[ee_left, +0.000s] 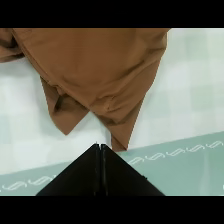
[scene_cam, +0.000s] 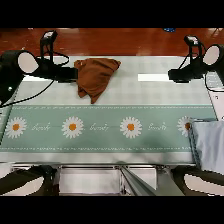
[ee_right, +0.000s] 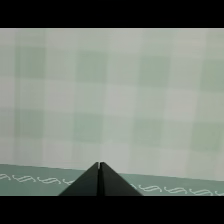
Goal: Fold the shirts.
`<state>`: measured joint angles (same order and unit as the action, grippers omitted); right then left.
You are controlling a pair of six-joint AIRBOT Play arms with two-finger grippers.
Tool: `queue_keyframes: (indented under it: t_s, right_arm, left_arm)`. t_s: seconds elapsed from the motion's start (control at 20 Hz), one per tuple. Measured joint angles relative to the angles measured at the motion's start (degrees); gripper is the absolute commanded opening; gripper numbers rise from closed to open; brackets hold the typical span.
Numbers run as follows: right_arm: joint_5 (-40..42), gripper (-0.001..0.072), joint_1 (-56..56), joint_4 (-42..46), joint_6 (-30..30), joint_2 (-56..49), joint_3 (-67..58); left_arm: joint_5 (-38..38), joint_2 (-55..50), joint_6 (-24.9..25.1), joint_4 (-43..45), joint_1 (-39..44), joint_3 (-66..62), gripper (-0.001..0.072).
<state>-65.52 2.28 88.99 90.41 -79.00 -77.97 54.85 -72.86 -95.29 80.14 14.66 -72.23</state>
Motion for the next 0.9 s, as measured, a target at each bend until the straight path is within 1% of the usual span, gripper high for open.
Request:
queue_keyframes:
  t_s: [0.05,0.1,0.15,0.2,0.35,0.4,0.5,0.6,0.7,0.9]
  right_arm:
    - [0.3,0.0021,0.0,0.0,0.0,0.0,0.0]
    - [0.9,0.0053,0.0,0.0,0.0,0.0,0.0]
    - [1.9,0.0259,0.0,-0.1,0.0,0.0,0.0]
    - [3.2,0.0412,0.0,-0.1,0.0,0.0,0.0]
    - [6.2,0.0412,0.1,-0.2,-0.1,0.0,0.0]
    - [6.6,0.0412,0.1,-0.2,-0.1,0.0,0.0]
    - [6.9,0.0412,0.2,-0.3,0.2,0.0,0.0]
    - [6.6,0.0412,0.2,-0.4,0.7,0.0,0.0]
    - [6.2,0.0412,0.2,-0.4,1.0,0.0,0.0]
    - [5.8,0.0412,0.2,-0.5,2.0,0.0,0.0]
  left_arm:
    - [-1.5,0.0,0.0,0.0,0.0,0.0,0.0090]
    - [-4.1,-0.2,0.0,0.0,0.0,0.0,0.0294]
    - [-6.9,-0.4,0.0,0.0,0.0,0.0,0.0505]
    - [-10.7,-0.7,0.3,0.0,0.0,0.0,0.0507]
    - [-21.5,-3.9,4.4,0.0,0.0,-1.8,0.0506]
    - [-23.5,-6.1,6.6,0.0,0.0,-3.4,0.0505]
    - [-24.8,-11.7,10.3,0.0,-0.2,-8.0,0.0504]
    - [-22.1,-18.3,12.6,0.0,-0.5,-14.1,0.0504]
    - [-17.2,-25.1,13.9,0.0,-0.9,-21.1,0.0504]
    - [-7.4,-36.5,15.0,0.0,-1.3,-32.5,0.0504]
